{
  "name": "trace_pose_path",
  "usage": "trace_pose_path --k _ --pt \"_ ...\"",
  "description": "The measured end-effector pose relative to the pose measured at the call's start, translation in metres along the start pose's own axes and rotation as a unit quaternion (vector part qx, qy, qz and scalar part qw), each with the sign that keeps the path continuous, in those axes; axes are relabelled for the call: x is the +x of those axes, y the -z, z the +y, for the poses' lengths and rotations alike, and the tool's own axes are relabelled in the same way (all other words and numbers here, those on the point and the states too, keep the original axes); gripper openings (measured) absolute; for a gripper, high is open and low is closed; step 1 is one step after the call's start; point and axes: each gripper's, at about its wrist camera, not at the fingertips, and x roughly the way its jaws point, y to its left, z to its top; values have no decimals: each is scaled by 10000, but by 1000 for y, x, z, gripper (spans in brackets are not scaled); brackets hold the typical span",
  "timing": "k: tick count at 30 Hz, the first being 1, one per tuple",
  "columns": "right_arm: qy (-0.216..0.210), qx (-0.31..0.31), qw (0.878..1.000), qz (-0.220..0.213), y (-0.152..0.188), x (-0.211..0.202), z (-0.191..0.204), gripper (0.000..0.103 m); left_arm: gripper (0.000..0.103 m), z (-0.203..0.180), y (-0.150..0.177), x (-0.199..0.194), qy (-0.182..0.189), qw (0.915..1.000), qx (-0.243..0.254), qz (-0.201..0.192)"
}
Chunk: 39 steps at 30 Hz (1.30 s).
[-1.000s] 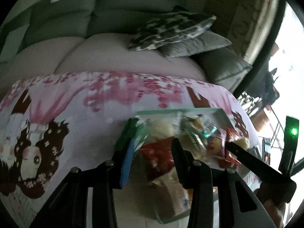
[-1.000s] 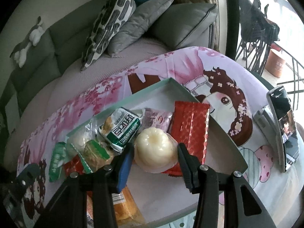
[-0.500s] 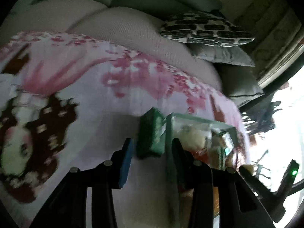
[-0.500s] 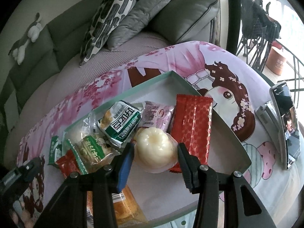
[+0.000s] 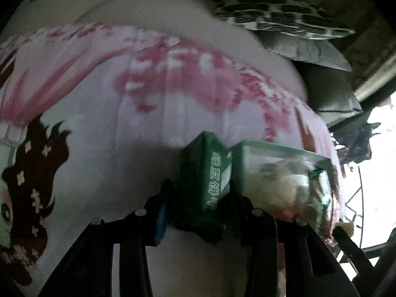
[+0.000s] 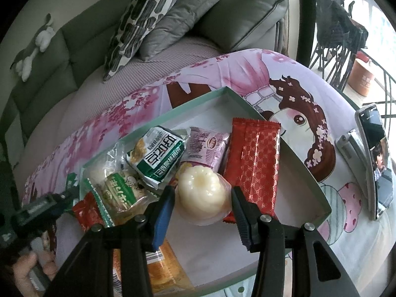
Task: Organize snacks
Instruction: 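Lower the cup cake into the tray and open the right gripper while left drops the green box there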
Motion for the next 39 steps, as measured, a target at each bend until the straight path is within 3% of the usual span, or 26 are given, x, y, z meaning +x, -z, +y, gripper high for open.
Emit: trace_pose_path --k 6,8,12,18,22,28,32,39 --pt "-55 11 10000 65 0 2 0 50 40 13 -2 -6 -19 9996 -167 -208" --pt "-58 11 10000 73 0 2 1 50 25 11 -1 -4 140 9996 -124 -215" --pt "-54 15 10000 75 0 2 1 50 25 3 -2 -10 212 9991 41 -364" --pt "-74 10 9999 82 0 3 1 50 25 -17 -7 -45 811 9945 207 -624" --pt "-77 20 9999 89 0 3 0 50 25 -46 0 -48 1133 9917 483 -368" --pt "-90 28 9999 94 0 3 -1 50 25 -87 20 -34 1309 9859 1028 144" --pt "-105 34 9999 106 0 3 -1 50 25 -103 30 -23 1191 9839 1286 355" --pt "-79 -50 9999 137 1 4 2 50 25 -108 38 -15 1093 9838 1324 507"
